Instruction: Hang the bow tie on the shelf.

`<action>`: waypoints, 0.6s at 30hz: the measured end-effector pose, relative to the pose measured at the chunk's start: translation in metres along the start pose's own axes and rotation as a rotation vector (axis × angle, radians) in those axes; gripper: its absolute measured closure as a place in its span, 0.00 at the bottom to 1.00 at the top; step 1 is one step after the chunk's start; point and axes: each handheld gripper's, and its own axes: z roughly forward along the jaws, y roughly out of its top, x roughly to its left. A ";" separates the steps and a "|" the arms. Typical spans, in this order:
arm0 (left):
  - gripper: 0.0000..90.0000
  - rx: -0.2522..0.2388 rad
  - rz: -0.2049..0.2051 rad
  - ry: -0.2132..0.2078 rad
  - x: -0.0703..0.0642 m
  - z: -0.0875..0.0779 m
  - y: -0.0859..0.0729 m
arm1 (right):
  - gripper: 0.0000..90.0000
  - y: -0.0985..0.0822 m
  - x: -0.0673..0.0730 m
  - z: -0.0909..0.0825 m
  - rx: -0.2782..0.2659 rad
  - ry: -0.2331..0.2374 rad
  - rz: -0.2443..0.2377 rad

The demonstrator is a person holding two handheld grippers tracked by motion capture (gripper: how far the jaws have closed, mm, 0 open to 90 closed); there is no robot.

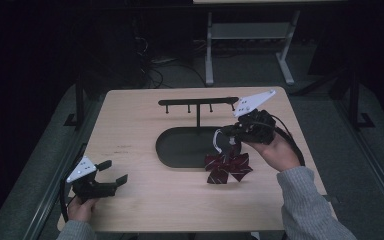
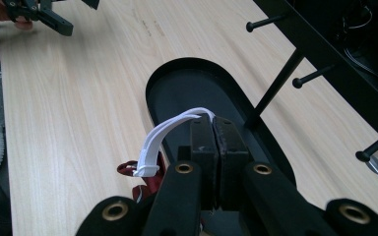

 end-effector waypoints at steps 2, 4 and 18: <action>0.14 -0.001 0.001 0.001 0.000 0.000 0.000 | 0.98 0.002 -0.001 0.001 0.002 0.000 -0.003; 0.14 -0.002 0.001 0.000 0.000 0.000 0.000 | 0.98 0.003 -0.002 0.001 0.002 -0.001 -0.011; 0.14 -0.003 0.000 0.000 0.000 0.000 0.000 | 0.98 0.024 -0.009 0.005 0.007 0.009 -0.027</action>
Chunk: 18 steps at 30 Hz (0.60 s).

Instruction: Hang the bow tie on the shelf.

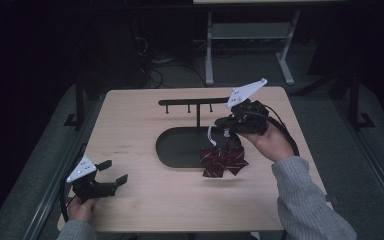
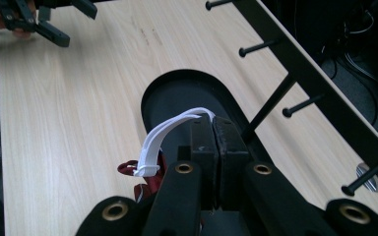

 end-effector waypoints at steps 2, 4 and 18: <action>0.14 -0.001 -0.001 -0.001 0.000 0.000 0.000 | 0.98 0.003 -0.002 0.002 0.006 0.000 0.003; 0.14 -0.002 -0.001 -0.001 0.000 0.000 0.000 | 0.98 0.005 -0.004 0.003 0.007 0.003 -0.003; 0.14 -0.003 0.000 -0.001 0.000 0.000 0.000 | 0.98 0.023 -0.018 0.010 0.016 0.004 0.000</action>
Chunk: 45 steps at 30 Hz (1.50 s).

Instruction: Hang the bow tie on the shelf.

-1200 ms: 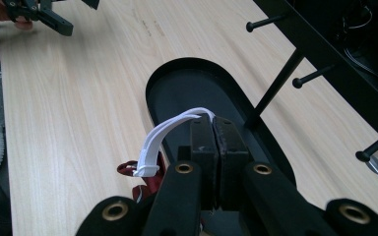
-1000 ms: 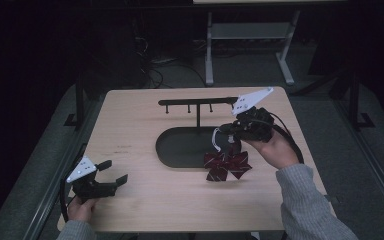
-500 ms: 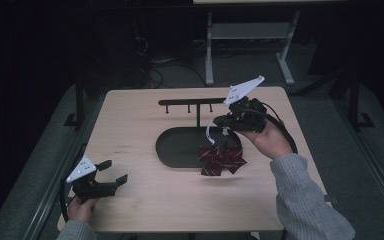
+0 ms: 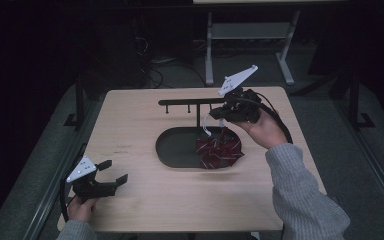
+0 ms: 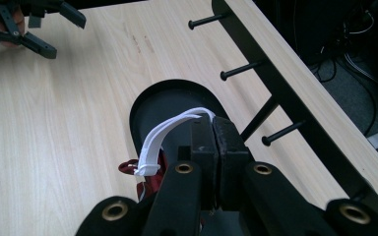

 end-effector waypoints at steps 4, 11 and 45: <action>0.14 -0.002 0.001 0.000 0.000 0.000 0.000 | 0.98 0.002 -0.003 0.003 0.011 -0.003 0.006; 0.14 0.000 0.004 -0.002 0.000 0.000 0.000 | 0.98 0.007 -0.010 0.006 0.017 -0.004 0.016; 0.14 0.001 0.004 -0.006 0.000 0.000 0.000 | 0.98 0.014 -0.040 0.023 0.046 -0.016 0.067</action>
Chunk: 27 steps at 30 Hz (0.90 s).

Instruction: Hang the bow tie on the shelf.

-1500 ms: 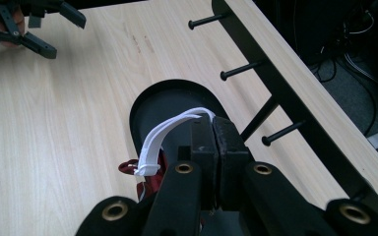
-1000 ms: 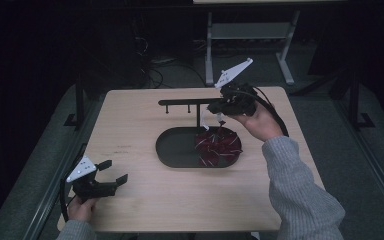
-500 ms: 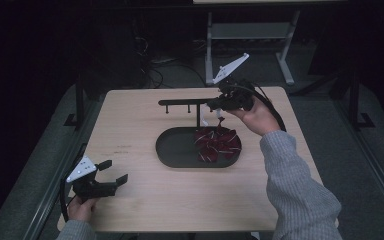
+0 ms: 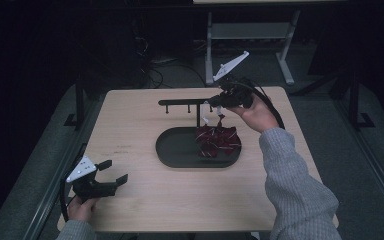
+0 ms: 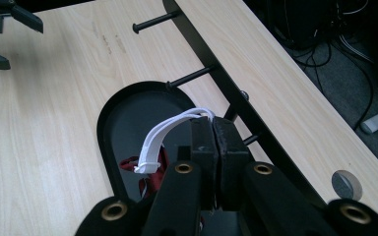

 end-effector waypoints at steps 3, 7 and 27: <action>0.14 0.001 -0.001 0.001 0.000 0.000 0.000 | 0.98 0.000 -0.001 0.001 0.002 -0.004 0.001; 0.14 -0.001 -0.002 0.001 0.000 0.000 0.000 | 0.98 0.000 -0.004 0.003 0.001 -0.007 0.014; 0.14 0.000 -0.005 -0.001 0.000 0.000 0.000 | 0.98 -0.004 -0.019 0.017 0.030 -0.029 0.050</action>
